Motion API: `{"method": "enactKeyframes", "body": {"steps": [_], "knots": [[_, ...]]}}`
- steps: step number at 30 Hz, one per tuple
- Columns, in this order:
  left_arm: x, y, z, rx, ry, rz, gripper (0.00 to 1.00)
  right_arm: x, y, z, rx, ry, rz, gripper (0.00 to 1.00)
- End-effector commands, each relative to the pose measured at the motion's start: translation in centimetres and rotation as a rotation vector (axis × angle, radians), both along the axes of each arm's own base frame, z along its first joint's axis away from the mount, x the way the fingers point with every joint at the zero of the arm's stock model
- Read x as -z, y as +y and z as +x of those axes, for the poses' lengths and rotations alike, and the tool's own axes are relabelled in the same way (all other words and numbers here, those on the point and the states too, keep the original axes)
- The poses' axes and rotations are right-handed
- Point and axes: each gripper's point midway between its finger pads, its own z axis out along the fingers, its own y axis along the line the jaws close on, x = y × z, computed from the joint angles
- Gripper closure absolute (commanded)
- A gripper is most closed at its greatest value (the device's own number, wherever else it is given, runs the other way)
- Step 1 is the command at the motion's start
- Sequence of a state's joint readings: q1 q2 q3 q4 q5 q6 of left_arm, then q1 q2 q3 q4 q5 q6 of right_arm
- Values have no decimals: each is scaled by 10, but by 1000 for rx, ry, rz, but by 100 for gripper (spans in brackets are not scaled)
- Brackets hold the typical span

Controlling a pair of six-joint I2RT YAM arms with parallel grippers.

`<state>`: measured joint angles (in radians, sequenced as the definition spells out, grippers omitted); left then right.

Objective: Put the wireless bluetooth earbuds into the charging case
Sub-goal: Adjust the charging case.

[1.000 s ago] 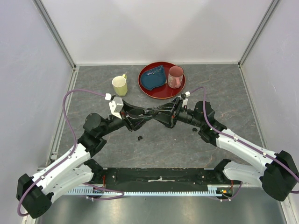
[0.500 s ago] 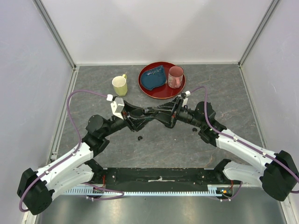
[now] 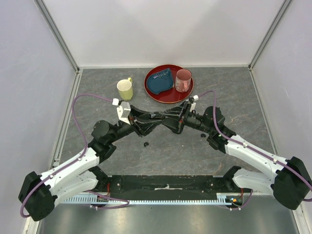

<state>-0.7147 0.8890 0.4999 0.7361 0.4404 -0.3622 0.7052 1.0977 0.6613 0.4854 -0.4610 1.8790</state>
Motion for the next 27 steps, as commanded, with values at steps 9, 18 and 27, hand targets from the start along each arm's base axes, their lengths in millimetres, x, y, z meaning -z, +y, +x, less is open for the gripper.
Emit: {"method": "enactKeyframes", "body": {"steps": [9, 18, 27], "knots": [[-14, -1, 2, -27, -27, -58, 57, -18, -1, -3, -5, -25, 73, 100], [-16, -7, 2, -20, -24, -62, 60, -16, -1, -4, -3, -20, 71, 100], [-16, -8, 2, -26, -23, -63, 88, -16, -2, -4, -3, -20, 73, 100]]}}
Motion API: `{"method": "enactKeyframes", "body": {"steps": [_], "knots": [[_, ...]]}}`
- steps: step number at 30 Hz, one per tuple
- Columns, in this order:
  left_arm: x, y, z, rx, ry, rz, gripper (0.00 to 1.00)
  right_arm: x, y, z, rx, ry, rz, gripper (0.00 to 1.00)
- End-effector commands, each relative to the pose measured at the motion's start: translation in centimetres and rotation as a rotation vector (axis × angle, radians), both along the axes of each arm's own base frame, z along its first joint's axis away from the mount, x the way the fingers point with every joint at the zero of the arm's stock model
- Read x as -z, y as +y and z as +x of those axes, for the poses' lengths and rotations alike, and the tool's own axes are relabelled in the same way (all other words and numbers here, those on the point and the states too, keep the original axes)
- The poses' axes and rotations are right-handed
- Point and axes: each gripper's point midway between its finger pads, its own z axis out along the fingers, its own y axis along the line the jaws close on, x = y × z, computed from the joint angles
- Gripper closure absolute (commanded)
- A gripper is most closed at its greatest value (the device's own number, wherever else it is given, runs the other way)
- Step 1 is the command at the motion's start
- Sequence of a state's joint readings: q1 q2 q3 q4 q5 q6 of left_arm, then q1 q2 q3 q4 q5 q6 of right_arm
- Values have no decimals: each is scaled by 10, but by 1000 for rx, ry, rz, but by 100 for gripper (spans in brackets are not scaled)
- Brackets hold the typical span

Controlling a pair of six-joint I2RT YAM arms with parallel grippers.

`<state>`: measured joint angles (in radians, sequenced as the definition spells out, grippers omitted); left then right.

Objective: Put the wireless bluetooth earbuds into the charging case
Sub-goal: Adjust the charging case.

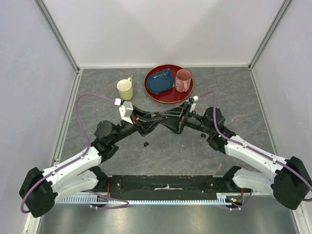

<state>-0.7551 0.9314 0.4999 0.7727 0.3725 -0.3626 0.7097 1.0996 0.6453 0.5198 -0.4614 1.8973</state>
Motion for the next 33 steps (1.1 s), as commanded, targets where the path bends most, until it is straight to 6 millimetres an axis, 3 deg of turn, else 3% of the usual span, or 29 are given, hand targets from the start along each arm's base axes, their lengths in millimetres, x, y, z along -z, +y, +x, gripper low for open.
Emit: {"method": "enactKeyframes", "body": {"steps": [1, 3, 9, 11, 13, 18, 24, 33], "knots": [[-19, 0, -3, -2, -44, -51, 91, -16, -2, -2, 3, -25, 56, 100], [-18, -1, -4, 2, -41, -46, 98, -16, -2, -3, 4, -25, 58, 100], [-15, -2, -6, 11, -35, -38, 97, -23, -6, -2, 32, -56, 65, 100], [-15, -2, -5, 7, -33, -40, 88, -25, -7, -2, 30, -57, 71, 100], [-16, -2, -6, 7, -34, -41, 72, -24, -7, -3, 29, -48, 75, 100], [-18, 1, -6, -4, -31, -53, 58, -21, -8, -2, 36, -38, 74, 100], [-18, 5, -7, -15, -28, -53, 52, -22, -12, -1, 58, -35, 81, 100], [-17, 6, -9, -12, -29, -45, 54, -23, -13, -2, 60, -36, 78, 100]]}}
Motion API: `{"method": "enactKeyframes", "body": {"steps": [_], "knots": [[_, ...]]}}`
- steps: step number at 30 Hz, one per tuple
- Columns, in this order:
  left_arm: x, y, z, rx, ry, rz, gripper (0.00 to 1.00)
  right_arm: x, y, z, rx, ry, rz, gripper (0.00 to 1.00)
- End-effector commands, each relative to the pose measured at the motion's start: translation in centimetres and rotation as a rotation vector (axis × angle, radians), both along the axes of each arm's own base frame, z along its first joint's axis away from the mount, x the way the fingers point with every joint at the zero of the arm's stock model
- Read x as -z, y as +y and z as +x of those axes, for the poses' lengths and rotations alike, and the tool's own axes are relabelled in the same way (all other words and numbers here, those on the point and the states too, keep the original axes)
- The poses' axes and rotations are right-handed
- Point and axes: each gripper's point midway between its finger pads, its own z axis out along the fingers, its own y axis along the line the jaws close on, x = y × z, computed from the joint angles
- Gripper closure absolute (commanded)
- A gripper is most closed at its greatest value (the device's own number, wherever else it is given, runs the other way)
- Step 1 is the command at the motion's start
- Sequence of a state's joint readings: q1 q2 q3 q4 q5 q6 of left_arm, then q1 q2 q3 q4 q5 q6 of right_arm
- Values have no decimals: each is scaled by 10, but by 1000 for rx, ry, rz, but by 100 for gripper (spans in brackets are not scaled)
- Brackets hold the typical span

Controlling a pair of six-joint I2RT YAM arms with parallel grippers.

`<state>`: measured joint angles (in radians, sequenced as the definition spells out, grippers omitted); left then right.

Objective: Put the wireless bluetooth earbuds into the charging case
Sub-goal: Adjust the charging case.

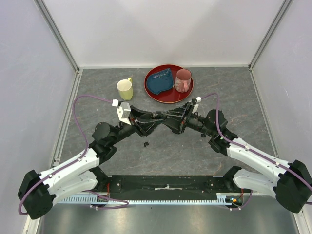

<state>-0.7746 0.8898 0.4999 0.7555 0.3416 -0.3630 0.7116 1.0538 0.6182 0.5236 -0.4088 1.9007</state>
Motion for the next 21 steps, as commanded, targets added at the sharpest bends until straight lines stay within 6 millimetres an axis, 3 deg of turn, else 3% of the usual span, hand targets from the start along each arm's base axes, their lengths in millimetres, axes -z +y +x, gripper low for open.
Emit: {"method": "enactKeyframes", "body": {"steps": [1, 4, 11, 14, 16, 18, 21], "knots": [[-7, 2, -3, -1, -20, -19, 54, -20, -4, -2, 10, -29, 58, 100], [-8, 2, -3, -1, -24, -19, 57, -20, -4, -3, 4, -30, 53, 100], [-7, -1, -1, -1, -25, -14, 82, -19, -2, -3, -4, -32, 48, 100], [-7, -2, 0, 3, -24, -11, 83, -20, -1, -3, -7, -33, 49, 100], [-7, -3, -1, 7, -23, -11, 81, -20, -1, -3, -7, -34, 50, 100], [-5, -4, 1, 8, -16, -7, 67, -19, 0, -3, -9, -33, 50, 100], [-6, -5, 0, 13, -15, -6, 62, -19, 0, -3, -13, -32, 54, 100]]}}
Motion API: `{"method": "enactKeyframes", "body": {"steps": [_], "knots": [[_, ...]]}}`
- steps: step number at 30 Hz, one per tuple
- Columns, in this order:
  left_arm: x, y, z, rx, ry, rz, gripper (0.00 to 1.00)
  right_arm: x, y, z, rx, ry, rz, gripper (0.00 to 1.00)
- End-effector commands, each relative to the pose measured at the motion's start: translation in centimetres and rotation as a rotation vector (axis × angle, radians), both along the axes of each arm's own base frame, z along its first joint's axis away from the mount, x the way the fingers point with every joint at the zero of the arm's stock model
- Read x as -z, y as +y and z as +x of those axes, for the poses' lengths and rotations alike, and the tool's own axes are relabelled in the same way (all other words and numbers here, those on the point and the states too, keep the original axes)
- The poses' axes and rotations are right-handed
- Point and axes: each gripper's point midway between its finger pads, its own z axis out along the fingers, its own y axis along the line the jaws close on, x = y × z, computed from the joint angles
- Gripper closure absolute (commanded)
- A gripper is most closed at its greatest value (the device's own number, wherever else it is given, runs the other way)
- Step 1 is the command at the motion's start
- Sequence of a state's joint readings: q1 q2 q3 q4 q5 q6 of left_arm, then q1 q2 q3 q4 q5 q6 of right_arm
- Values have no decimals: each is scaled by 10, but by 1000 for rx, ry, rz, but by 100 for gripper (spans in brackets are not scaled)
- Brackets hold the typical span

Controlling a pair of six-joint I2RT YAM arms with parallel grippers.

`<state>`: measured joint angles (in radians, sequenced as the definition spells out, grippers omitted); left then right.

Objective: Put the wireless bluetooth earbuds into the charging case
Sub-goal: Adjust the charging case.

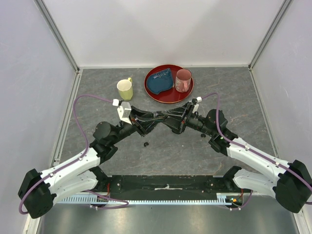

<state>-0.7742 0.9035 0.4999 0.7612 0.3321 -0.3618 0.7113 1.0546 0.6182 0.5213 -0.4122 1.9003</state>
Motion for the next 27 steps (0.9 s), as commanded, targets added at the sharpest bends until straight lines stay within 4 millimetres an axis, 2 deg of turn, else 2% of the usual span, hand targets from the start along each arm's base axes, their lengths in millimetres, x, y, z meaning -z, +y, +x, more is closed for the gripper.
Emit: {"method": "enactKeyframes", "body": {"steps": [1, 8, 12, 16, 17, 19, 20, 21, 24, 25, 27], "knots": [[-7, -4, -3, 23, -18, -8, 61, -20, 0, -3, -13, -34, 56, 100], [-6, -5, -1, 20, -14, -6, 54, -19, 2, -3, -21, -30, 57, 100], [-8, -5, -2, 19, -22, -10, 57, -19, 2, -3, -20, -28, 60, 100], [-8, -6, -1, 19, -28, -12, 72, -17, 2, -2, -17, -25, 57, 100], [-8, -6, -1, 19, -27, -11, 80, -17, 1, -2, -17, -25, 57, 100], [-9, -7, -1, 22, -30, -12, 88, -16, 1, -2, -15, -23, 56, 100], [-8, -7, -1, 22, -32, -9, 96, -16, 2, -3, -17, -22, 57, 100], [-8, -7, -2, 24, -33, -10, 98, -15, 1, -2, -12, -23, 55, 100], [-6, -6, -4, 27, -42, -12, 98, -13, 0, -2, -1, -44, 41, 86], [-8, -5, -5, 27, -56, -20, 98, -13, -1, -1, 7, -59, 34, 74], [-8, -2, -8, 24, -68, -29, 98, -15, -1, -2, 17, -119, 4, 62]]}}
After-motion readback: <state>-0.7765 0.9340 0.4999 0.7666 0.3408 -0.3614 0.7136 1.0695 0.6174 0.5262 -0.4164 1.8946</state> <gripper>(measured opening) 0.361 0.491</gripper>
